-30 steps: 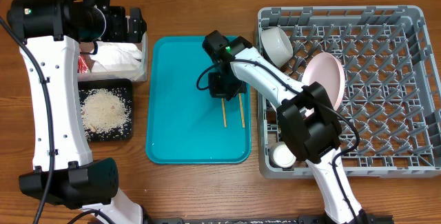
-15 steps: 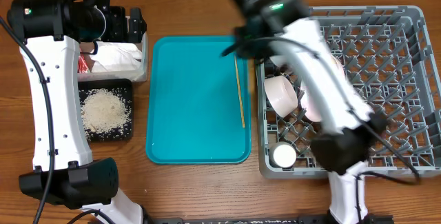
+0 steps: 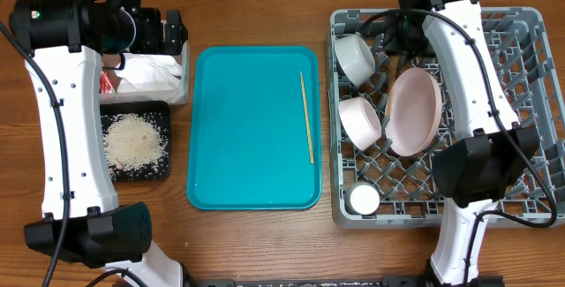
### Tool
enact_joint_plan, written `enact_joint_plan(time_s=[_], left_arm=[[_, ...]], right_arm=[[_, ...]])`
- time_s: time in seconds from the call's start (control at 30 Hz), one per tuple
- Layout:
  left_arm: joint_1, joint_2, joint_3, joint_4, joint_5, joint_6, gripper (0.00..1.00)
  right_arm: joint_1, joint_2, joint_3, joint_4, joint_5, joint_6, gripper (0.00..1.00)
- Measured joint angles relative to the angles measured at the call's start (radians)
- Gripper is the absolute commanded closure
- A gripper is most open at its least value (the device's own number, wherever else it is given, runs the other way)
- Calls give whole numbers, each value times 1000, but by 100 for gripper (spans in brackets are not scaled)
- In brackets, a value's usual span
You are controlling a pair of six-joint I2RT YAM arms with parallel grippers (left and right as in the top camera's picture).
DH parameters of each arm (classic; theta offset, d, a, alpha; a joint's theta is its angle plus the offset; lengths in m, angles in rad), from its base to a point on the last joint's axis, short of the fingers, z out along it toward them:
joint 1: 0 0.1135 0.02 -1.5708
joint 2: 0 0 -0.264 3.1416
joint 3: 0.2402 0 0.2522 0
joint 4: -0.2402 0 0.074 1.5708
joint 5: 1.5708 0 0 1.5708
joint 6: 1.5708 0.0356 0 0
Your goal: Sort waste into correct bins and load items into the dishwasher
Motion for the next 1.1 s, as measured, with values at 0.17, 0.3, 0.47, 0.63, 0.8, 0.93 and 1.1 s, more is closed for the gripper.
enact_joint_plan(time_s=[0.17, 0.3, 0.47, 0.63, 0.8, 0.93, 1.1], left_arm=[[0, 0, 0, 0, 0, 0, 0], [0, 0, 0, 0, 0, 0, 0], [0, 0, 0, 0, 0, 0, 0], [0, 0, 0, 0, 0, 0, 0], [0, 0, 0, 0, 0, 0, 0], [0, 0, 0, 0, 0, 0, 0], [0, 0, 0, 0, 0, 0, 0]], right_arm=[[2, 0, 0, 1, -34, -15, 56], [33, 0, 0, 28, -105, -20, 55], [172, 0, 0, 84, -110, -22, 53], [349, 0, -16, 149, -120, -21, 50], [418, 50, -118, 195, -132, 14, 50], [414, 171, -206, 211, -161, 38, 50], [404, 231, -235, 246, -207, 58, 51]])
